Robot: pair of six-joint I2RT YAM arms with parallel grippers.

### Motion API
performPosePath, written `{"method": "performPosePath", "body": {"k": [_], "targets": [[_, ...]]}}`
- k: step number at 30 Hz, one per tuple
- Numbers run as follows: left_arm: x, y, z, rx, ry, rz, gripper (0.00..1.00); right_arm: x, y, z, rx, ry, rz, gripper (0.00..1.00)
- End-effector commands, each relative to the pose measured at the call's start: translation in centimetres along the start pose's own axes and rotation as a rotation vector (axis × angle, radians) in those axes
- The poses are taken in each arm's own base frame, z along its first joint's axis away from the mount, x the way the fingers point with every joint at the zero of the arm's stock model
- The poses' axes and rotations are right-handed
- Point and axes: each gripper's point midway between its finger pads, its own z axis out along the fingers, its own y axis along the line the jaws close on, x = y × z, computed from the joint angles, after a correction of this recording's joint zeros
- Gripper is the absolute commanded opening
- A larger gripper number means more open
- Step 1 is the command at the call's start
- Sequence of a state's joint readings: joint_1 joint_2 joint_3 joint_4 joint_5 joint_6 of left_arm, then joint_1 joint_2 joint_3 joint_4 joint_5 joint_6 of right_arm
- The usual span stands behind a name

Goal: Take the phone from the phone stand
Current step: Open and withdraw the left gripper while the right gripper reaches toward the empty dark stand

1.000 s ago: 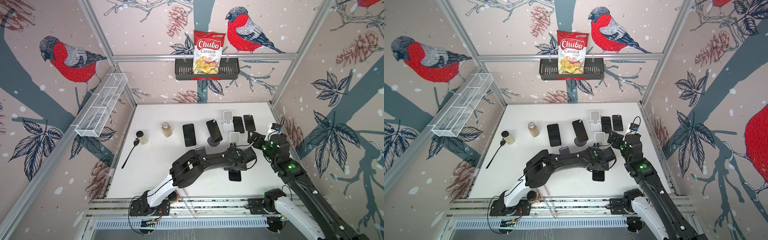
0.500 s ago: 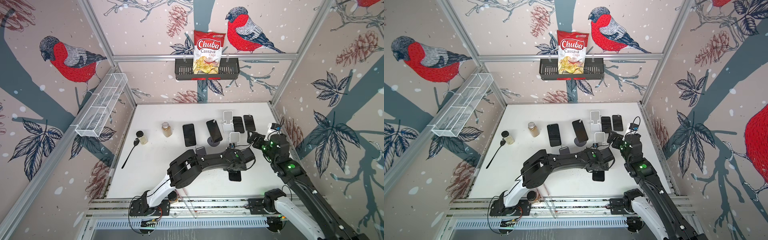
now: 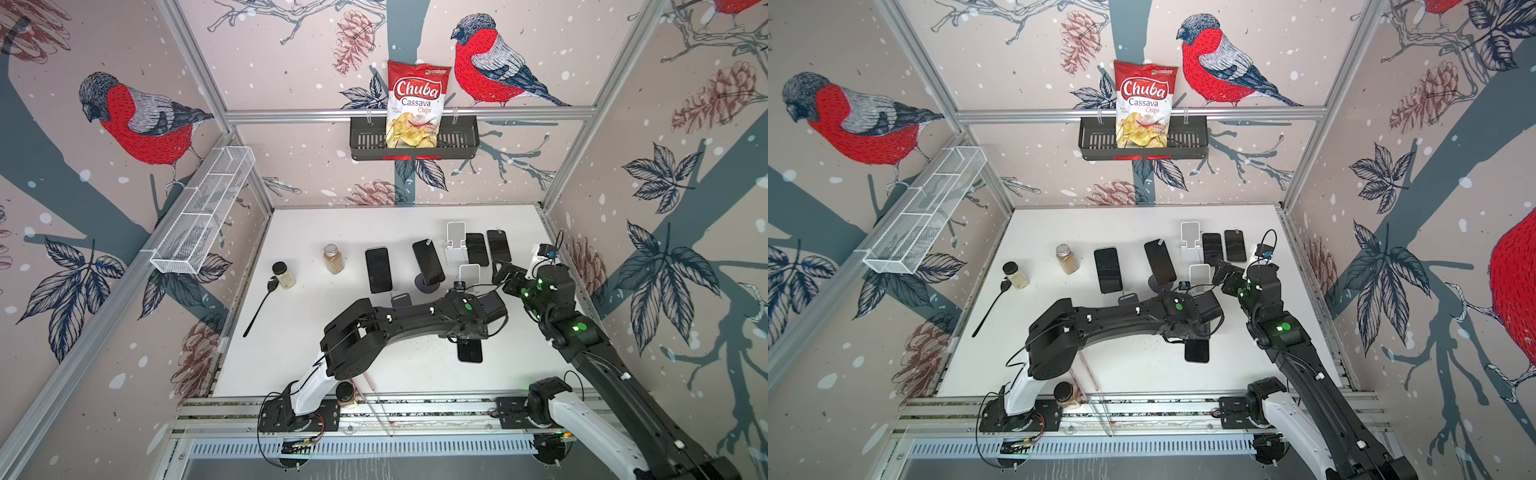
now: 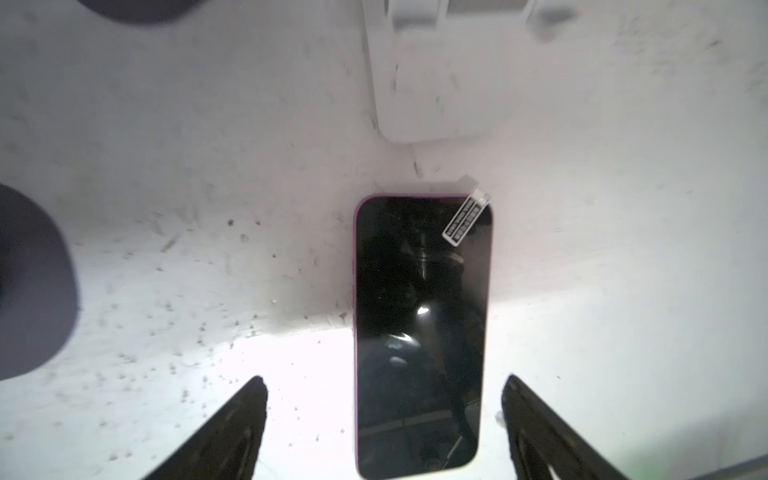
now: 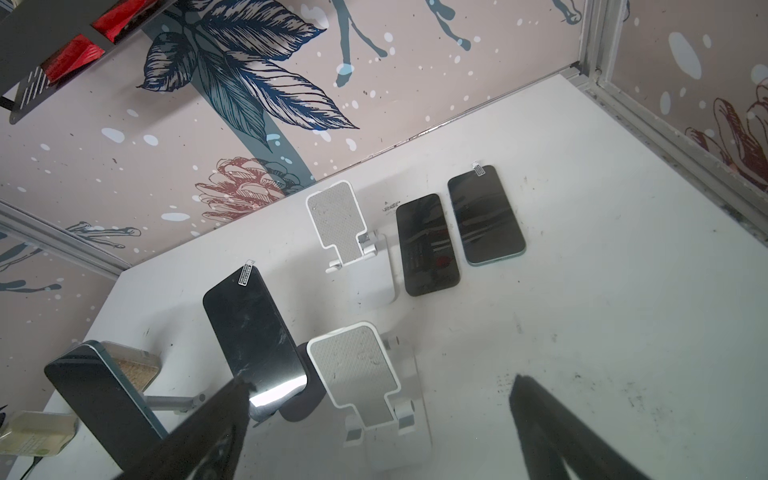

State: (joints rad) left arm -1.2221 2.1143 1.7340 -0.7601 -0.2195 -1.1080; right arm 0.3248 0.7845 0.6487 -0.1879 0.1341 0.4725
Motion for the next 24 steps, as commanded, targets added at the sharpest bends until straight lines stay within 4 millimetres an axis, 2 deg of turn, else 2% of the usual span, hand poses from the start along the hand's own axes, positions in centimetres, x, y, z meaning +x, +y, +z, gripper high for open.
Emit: {"method": "performPosePath", "body": {"k": [1,6,13,17,24], "targets": [[-2.0,0.1,-2.2,0.023,-0.100,0.048,0.88,-0.9,1.1,0.1,-0.042,-0.018,-0.010,0.99],[-3.6,1.6,-5.9,0.079,-0.219,0.027,0.89,-0.6,2.2,0.5,-0.091,0.013,-0.039,0.99],[-4.7,4.0,-9.1,0.076,-0.288,0.044,0.91,-0.4,5.2,0.1,-0.194,0.048,-0.104,0.99],[-5.2,6.4,-10.4,0.083,-0.316,0.022,0.92,0.8,7.3,-0.3,-0.234,0.078,-0.166,0.99],[-6.3,11.6,-13.4,0.133,-0.411,-0.057,0.93,3.5,9.3,-0.4,-0.258,0.116,-0.241,0.99]]}}
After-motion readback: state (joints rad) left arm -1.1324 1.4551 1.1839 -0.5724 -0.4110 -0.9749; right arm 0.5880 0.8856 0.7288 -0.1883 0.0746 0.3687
